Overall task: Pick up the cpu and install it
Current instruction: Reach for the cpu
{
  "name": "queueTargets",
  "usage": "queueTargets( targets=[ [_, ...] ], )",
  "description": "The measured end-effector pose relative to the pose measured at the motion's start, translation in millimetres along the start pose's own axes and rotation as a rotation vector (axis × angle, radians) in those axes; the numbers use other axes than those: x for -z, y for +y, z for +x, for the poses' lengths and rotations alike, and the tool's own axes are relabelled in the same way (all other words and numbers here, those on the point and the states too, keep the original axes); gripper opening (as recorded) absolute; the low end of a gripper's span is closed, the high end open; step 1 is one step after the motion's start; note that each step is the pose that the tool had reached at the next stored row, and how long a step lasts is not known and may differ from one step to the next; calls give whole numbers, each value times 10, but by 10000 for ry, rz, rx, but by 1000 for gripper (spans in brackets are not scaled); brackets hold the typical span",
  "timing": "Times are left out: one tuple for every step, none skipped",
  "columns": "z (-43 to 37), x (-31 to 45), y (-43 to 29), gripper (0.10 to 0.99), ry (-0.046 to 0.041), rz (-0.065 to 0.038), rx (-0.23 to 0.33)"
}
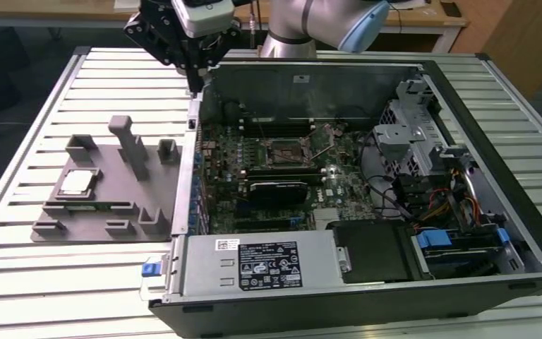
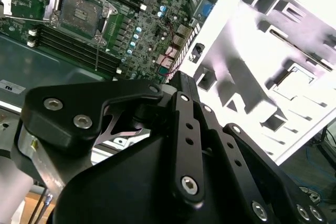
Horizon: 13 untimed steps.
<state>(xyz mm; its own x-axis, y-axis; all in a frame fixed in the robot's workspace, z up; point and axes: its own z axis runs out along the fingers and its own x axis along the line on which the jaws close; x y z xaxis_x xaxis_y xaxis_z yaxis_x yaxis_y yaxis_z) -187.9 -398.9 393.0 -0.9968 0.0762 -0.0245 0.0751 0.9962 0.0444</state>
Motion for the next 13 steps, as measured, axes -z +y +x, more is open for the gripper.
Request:
queueTargets(
  targets=[
    [6,0,0,106,0,0,0],
    [13,0,-1,106,1,0,0],
    [21,-1,-2,106,0,0,0],
    [29,-3,-2,106,-1,-1,0],
    [39,-5,-3,106,0,0,0],
    [52,-7,-4,106,1,1,0],
    [66,-9,-6,106,1,1,1],
    [83,-11,-7,106,1,1,1],
    [101,-13,-9,106,1,0,1],
    [122,-15,-10,106,0,0,1],
    [143,-17,-12,106,1,0,0],
    [165,-19,-13,106,1,1,-1],
    [196,-22,-16,106,1,1,-1]
  ],
)
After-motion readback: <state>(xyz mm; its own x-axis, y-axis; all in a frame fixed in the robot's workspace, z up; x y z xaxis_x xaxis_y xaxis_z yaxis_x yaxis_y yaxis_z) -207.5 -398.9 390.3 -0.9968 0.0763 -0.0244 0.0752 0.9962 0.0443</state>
